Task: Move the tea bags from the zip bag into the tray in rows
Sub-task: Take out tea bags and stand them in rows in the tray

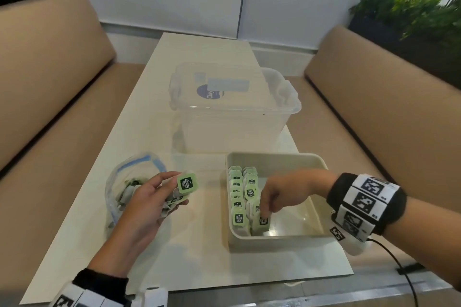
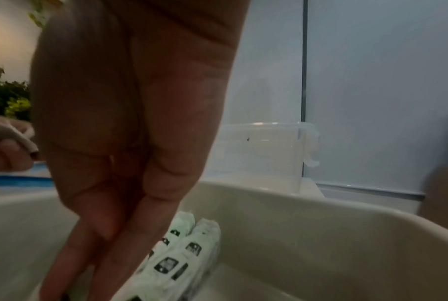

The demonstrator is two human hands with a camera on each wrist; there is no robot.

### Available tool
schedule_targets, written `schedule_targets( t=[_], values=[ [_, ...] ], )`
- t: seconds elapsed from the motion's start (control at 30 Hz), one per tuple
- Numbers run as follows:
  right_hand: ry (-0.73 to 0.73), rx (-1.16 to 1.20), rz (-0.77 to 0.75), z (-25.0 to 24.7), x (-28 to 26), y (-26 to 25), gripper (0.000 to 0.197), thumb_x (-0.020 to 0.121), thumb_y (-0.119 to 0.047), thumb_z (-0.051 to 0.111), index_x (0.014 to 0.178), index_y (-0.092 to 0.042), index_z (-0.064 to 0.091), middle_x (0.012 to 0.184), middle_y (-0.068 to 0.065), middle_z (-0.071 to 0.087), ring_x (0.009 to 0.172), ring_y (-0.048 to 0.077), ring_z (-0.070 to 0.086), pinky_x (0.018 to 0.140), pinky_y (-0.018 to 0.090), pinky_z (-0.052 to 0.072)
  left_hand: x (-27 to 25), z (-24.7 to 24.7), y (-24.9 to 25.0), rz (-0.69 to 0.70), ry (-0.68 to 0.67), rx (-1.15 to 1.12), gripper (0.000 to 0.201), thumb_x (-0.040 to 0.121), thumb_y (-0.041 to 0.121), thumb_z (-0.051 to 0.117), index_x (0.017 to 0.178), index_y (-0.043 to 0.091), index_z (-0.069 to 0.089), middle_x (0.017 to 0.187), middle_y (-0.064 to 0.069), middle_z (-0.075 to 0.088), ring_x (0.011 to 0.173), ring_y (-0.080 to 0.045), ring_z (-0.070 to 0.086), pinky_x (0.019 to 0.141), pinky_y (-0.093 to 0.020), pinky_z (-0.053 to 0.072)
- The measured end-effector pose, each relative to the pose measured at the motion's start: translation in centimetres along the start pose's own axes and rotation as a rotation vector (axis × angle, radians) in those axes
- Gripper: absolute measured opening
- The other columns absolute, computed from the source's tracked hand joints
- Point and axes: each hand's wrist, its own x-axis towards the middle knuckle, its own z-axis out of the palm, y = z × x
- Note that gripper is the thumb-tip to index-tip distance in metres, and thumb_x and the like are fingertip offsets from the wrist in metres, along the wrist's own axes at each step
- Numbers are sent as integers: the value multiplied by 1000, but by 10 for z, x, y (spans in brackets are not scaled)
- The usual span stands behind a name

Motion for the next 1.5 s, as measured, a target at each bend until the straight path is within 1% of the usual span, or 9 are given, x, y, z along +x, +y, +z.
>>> schedule_targets(
  t=[0.3, 0.53, 0.67, 0.83, 1.03, 1.13, 1.2, 1.37, 1.5],
  values=[
    [-26, -26, 48, 4, 17, 6, 38, 91, -3, 47, 121, -20, 64, 127, -3, 61, 113, 12, 56, 96, 22, 40, 0, 0, -3, -73, -11, -31, 18, 93, 1, 47, 94, 10, 63, 68, -3, 71, 54, -17, 66, 51, -16, 49],
    [2, -35, 39, 3, 10, 3, 42, 90, -4, 47, 125, -22, 60, 128, -4, 59, 117, 12, 54, 97, 25, 40, -5, 12, 0, -79, -76, -8, 25, 88, -9, 46, 94, 11, 61, 69, -1, 72, 57, -14, 67, 54, -15, 49],
    [237, 18, -59, -10, -3, -9, 31, 90, -21, 59, 121, -24, 60, 123, -7, 60, 110, 6, 57, 89, 19, 43, -8, 22, 1, -80, -112, -67, 20, 90, -4, 50, 98, 12, 60, 71, 2, 73, 59, -9, 68, 52, -12, 49],
    [461, 567, -263, -22, -13, -55, 27, 86, -27, 66, 106, -10, 60, 90, 1, 66, 77, 10, 64, 71, 26, 57, -12, 41, 4, -51, -175, -120, 17, 91, 1, 52, 101, 11, 61, 73, 3, 72, 63, -8, 68, 53, -11, 48],
    [744, 261, -317, -38, -27, -73, 8, 87, -13, 64, 93, -18, 63, 81, -2, 65, 66, 19, 67, 60, 27, 57, -21, 55, 8, -10, -255, -52, 23, 77, 13, 64, 99, 15, 68, 83, -2, 75, 63, -7, 65, 57, -14, 49],
    [781, 100, -350, -46, -39, -81, 12, 89, -13, 61, 96, -20, 66, 76, -8, 63, 64, 11, 65, 57, 16, 52, -23, 59, 9, 13, -271, 40, 23, 65, 23, 81, 87, 28, 76, 87, -5, 75, 66, -11, 61, 65, -24, 44],
    [797, 5, -342, -49, -48, -89, 17, 87, -14, 63, 102, -21, 65, 75, -9, 64, 65, 3, 60, 62, 12, 47, -24, 62, 11, 33, -280, 50, 25, 64, 28, 73, 88, 36, 75, 90, -2, 75, 68, -8, 63, 69, -26, 45],
    [817, -137, -336, -53, -65, -109, 15, 85, -15, 65, 99, -18, 67, 74, -9, 62, 66, 5, 56, 62, 9, 41, -27, 70, 14, 87, -285, 17, 22, 64, 31, 83, 85, 29, 76, 83, 2, 73, 65, -9, 58, 61, -22, 39],
    [833, -203, -351, -59, -68, -115, 13, 84, -13, 65, 95, -17, 71, 67, -15, 50, 58, -6, 46, 57, 6, 34, -29, 74, 16, 104, -274, -36, 28, 58, 44, 81, 83, 31, 77, 82, 3, 72, 69, -14, 55, 69, -33, 33]
  ],
)
